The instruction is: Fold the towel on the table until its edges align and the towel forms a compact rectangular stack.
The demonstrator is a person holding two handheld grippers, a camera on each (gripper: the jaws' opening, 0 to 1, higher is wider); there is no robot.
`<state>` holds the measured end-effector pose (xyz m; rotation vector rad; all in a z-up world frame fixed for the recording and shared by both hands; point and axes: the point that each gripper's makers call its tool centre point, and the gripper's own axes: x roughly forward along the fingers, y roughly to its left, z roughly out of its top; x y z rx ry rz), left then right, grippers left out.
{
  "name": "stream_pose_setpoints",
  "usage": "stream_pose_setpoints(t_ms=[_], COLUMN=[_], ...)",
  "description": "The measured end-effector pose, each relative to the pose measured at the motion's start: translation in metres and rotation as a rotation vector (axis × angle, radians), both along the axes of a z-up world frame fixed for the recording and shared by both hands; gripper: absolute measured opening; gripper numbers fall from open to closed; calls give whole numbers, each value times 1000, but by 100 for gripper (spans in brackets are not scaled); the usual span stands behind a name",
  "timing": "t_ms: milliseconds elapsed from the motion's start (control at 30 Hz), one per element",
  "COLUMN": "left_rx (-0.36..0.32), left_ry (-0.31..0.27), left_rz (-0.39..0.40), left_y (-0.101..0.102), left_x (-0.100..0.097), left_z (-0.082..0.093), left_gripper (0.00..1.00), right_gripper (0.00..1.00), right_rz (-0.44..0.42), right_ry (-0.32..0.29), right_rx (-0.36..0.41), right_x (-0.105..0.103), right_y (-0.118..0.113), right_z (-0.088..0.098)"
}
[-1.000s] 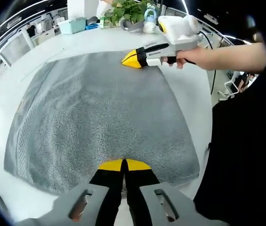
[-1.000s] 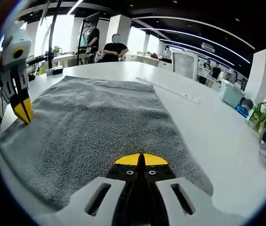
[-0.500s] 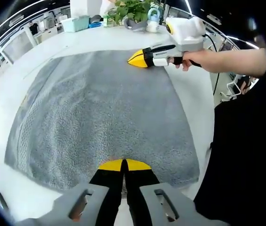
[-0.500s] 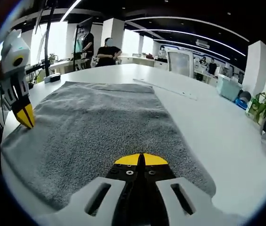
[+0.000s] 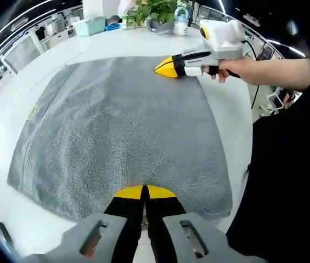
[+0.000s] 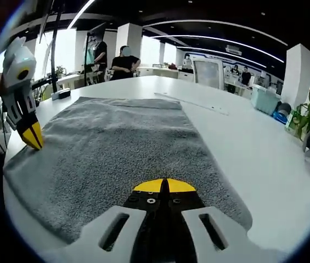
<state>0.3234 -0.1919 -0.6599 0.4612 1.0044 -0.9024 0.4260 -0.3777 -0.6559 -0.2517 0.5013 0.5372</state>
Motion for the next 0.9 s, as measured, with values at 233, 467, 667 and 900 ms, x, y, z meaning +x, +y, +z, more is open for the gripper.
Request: stream_pose_setpoints(t_ms=[233, 467, 667, 900], left_rx=[12, 11, 15, 5], left_ry=[-6, -1, -2, -2], left_rz=[12, 32, 40, 67], left_y=[2, 6, 9, 15], left_x=[1, 3, 4, 8], left_z=[0, 0, 0, 0], left_gripper=[1, 1, 1, 1], right_gripper=[0, 0, 0, 0], right_rz=[35, 52, 59, 43], right_ry=[12, 22, 47, 73], right_rx=[-105, -175, -198, -179], right_x=[-2, -8, -12, -16], right_y=[1, 2, 1, 2], right_z=[-1, -2, -2, -2])
